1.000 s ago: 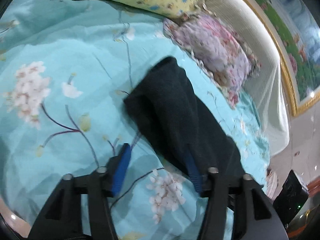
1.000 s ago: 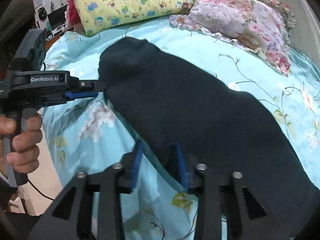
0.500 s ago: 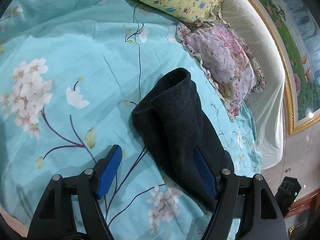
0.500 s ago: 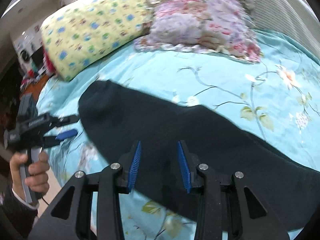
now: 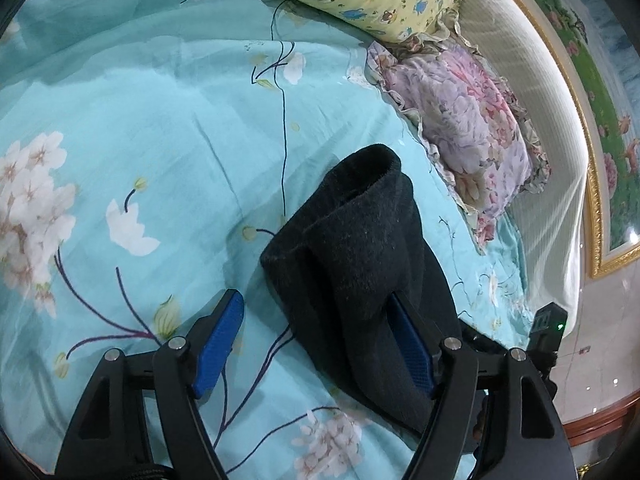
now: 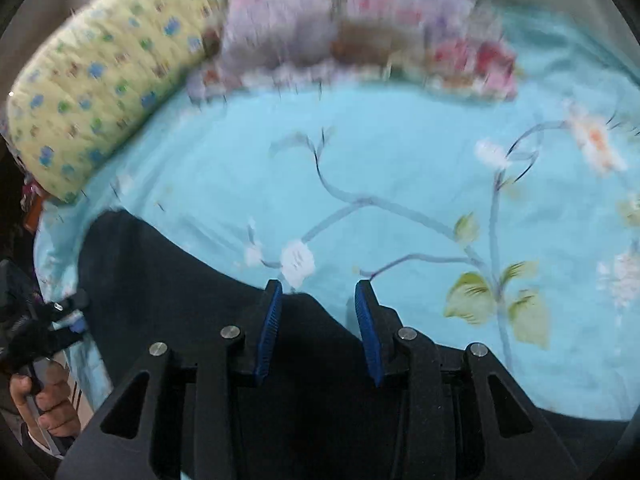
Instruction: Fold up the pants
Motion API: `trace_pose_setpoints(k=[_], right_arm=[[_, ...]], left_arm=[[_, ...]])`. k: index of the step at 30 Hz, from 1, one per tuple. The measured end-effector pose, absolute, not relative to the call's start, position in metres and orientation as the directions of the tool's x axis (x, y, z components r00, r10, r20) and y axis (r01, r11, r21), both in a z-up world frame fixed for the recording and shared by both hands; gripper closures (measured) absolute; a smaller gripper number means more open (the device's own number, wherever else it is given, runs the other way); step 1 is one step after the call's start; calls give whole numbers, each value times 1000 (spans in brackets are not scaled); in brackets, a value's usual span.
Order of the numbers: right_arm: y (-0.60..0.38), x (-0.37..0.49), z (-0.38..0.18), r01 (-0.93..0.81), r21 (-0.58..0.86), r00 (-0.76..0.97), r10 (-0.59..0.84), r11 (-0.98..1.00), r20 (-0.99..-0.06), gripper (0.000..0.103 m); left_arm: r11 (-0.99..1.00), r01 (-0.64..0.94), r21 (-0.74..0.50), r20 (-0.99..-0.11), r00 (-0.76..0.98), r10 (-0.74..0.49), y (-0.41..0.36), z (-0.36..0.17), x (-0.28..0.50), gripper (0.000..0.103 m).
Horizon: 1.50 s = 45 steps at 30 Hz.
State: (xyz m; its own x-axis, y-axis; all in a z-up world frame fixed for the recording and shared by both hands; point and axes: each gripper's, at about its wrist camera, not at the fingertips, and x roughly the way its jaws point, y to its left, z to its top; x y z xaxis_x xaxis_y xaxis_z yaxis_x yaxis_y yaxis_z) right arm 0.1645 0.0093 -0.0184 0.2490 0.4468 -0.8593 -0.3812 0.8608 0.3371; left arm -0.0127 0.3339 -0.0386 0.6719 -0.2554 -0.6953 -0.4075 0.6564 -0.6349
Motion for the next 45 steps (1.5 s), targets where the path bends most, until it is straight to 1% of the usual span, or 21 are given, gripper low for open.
trace_pose_setpoints(k=[2, 3, 5, 7, 8, 10, 11, 12, 17, 19, 23, 26, 28, 31, 32, 33, 36, 38, 40, 43, 45], right_arm=[[9, 159, -21, -422, 328, 252, 457, 845, -853, 67], [9, 155, -19, -452, 325, 236, 463, 831, -854, 76], [7, 149, -14, -478, 324, 222, 468, 817, -855, 87], [11, 138, -4, -522, 265, 246, 441, 811, -863, 89], [13, 136, -1, -532, 245, 257, 430, 811, -865, 90], [18, 131, 9, -547, 191, 296, 402, 815, -867, 90], [18, 132, 12, -548, 176, 311, 394, 818, -865, 90], [18, 132, 15, -546, 158, 331, 386, 822, -861, 91], [27, 140, 27, -522, 30, 444, 301, 852, -844, 92], [35, 145, 29, -513, 22, 472, 304, 858, -827, 94], [50, 154, 25, -493, 50, 487, 323, 869, -811, 95], [60, 158, 2, -493, 57, 441, 306, 868, -844, 94], [55, 157, -7, -472, 93, 432, 322, 877, -843, 90], [34, 147, 4, -427, 155, 457, 361, 891, -813, 73], [26, 141, 10, -408, 160, 475, 359, 899, -803, 64], [13, 132, 17, -387, 179, 498, 368, 904, -785, 61], [-22, 107, 28, -346, 272, 511, 424, 898, -748, 59], [-41, 91, 29, -313, 317, 511, 440, 895, -738, 53], [-62, 73, 28, -272, 367, 512, 457, 889, -728, 53], [-91, 46, 25, -216, 412, 522, 462, 885, -718, 53], [-105, 32, 21, -179, 441, 527, 464, 880, -712, 53]], left_arm=[[671, -406, -620, -702, 669, -244, 332, -38, -9, 29], [680, -404, -612, -705, 668, -237, 330, -38, -7, 29], [706, -400, -584, -714, 666, -214, 325, -37, 0, 30], [732, -393, -557, -722, 665, -193, 321, -36, 6, 32], [746, -384, -544, -723, 666, -183, 318, -35, 9, 37], [768, -366, -526, -728, 660, -183, 314, -34, 16, 66], [766, -358, -534, -721, 666, -192, 315, -34, 16, 71], [757, -336, -560, -694, 689, -207, 317, -30, 13, 80], [781, -217, -585, -580, 786, -216, 317, 12, -12, 82], [808, -183, -561, -549, 812, -198, 315, 28, -22, 82], [852, -203, -482, -586, 798, -141, 316, 20, -19, 82], [860, -256, -442, -666, 735, -124, 322, -10, -11, 80], [862, -299, -410, -702, 706, -90, 326, -24, -14, 66], [853, -334, -401, -685, 727, -37, 330, -17, -30, 51], [855, -350, -382, -683, 731, -6, 332, -11, -36, 48], [859, -358, -366, -677, 736, 18, 332, -5, -40, 47], [874, -353, -334, -662, 748, 50, 326, 11, -49, 46], [883, -330, -334, -649, 759, 38, 318, 22, -52, 45], [899, -291, -327, -635, 772, 19, 303, 33, -52, 35], [921, -236, -309, -623, 782, -8, 276, 43, -47, 28], [936, -188, -298, -632, 773, -45, 254, 45, -38, 27]])
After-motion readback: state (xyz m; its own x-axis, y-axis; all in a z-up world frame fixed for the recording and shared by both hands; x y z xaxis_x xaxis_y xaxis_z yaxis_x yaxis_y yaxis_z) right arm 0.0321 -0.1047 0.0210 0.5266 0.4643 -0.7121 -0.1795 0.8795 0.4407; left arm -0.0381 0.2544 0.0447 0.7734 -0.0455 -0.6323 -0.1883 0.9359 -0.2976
